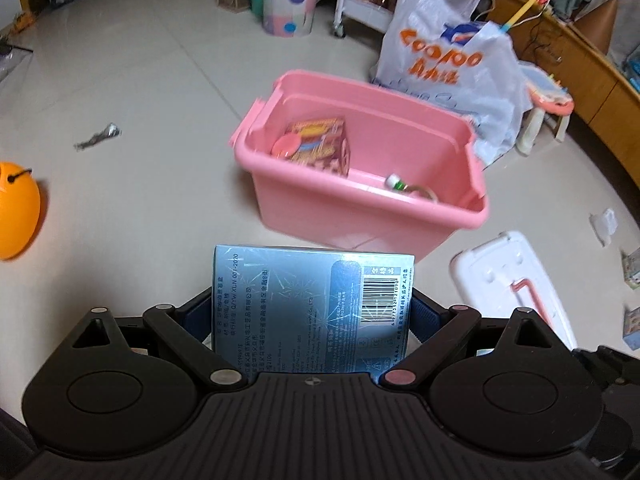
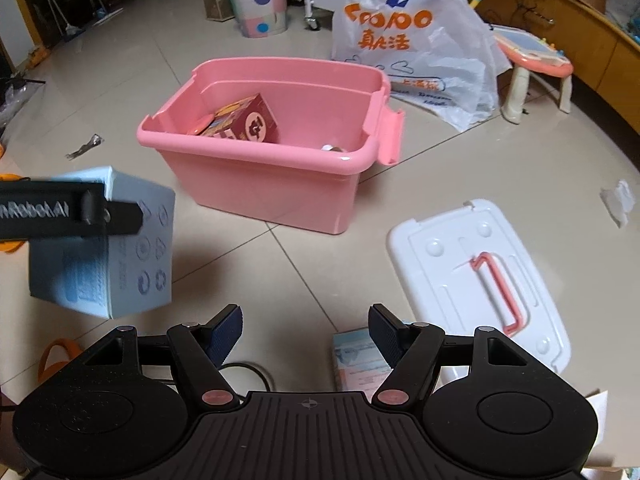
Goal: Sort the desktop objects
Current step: 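Lift the light-blue box with the left gripper and carry it over the pink bin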
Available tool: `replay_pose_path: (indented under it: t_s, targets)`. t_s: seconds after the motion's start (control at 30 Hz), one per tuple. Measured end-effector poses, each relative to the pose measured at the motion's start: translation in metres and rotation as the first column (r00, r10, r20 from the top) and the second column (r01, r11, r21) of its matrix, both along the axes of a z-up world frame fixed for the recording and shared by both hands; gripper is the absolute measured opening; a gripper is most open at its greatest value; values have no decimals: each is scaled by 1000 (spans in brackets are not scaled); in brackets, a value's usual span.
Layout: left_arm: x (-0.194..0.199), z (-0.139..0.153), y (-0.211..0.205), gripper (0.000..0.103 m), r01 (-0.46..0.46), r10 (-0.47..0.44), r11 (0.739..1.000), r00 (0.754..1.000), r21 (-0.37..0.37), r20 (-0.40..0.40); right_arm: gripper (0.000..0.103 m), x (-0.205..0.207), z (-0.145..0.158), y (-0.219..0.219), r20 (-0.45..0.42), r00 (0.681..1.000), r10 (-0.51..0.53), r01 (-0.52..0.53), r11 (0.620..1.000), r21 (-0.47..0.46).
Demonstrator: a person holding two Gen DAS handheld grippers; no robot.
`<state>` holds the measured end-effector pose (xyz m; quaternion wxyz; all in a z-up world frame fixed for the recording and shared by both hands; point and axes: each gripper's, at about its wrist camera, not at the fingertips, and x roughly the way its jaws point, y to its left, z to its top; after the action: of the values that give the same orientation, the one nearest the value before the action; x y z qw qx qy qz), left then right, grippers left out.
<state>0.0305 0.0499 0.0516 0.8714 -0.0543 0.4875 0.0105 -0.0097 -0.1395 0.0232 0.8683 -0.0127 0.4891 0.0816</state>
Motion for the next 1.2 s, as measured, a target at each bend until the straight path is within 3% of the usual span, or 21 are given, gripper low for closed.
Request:
replay_pose_path:
  t_s: [0.53, 1.2]
  targets:
    - [-2, 48, -22, 95, 41, -40, 999, 991, 2, 127, 66, -8, 16, -9, 38, 998, -40, 39, 999, 13]
    - [57, 57, -50, 95, 93, -90, 996, 986, -16, 138, 66, 4, -3, -11, 22, 996, -87, 86, 995, 51]
